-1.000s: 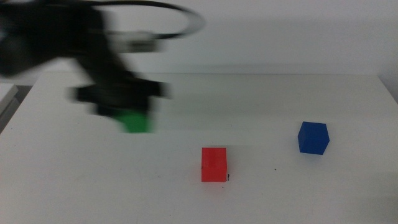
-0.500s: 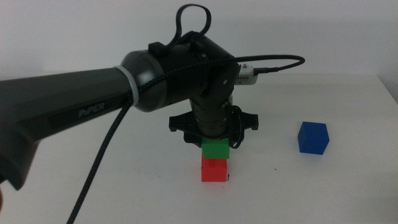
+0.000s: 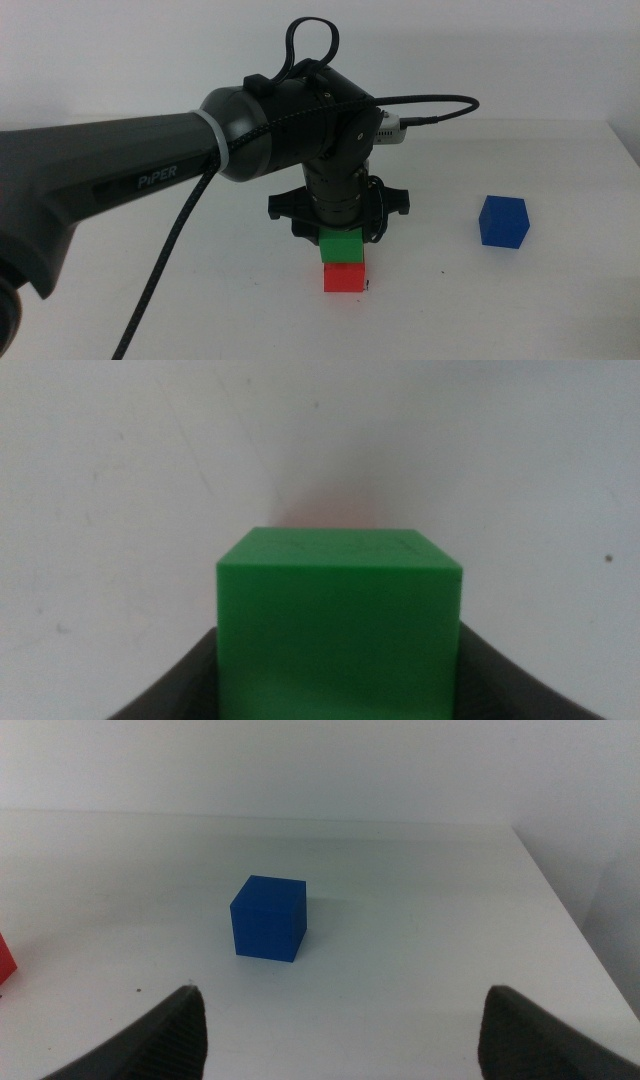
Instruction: Stack red cubes first, then green, then blue cubes in a specific spot.
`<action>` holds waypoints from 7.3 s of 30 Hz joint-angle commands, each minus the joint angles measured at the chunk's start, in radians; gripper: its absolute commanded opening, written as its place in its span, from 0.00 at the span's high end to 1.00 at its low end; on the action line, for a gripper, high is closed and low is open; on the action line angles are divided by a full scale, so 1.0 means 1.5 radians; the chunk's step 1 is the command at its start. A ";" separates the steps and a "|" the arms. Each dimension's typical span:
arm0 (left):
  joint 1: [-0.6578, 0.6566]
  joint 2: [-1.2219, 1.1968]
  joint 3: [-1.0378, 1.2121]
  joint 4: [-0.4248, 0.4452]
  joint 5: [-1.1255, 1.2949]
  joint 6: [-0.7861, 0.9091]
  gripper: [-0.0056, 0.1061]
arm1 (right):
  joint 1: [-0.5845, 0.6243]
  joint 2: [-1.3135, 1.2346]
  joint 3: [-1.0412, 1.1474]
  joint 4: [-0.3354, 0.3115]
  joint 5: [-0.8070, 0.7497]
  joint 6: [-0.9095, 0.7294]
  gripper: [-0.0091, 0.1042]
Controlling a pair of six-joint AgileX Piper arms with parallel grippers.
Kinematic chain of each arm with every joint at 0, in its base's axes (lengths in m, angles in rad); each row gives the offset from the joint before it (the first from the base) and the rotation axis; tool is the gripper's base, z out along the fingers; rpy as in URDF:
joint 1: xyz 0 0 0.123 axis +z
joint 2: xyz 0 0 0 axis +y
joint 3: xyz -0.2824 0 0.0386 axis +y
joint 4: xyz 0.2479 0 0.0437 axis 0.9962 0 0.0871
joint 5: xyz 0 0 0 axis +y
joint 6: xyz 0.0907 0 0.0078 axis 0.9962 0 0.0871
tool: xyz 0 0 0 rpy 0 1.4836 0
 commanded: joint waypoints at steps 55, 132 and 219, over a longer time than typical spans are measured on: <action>0.179 -0.714 0.137 -0.262 0.076 0.598 0.11 | -0.006 -0.003 0.002 -0.004 -0.004 -0.004 0.16; 0.179 -0.720 0.137 -0.256 0.076 0.598 0.11 | 0.513 1.256 -1.157 -0.215 0.619 0.606 0.86; 0.468 -1.301 1.014 -0.093 -0.437 0.598 0.11 | 0.005 0.005 0.002 0.031 -0.002 0.000 0.10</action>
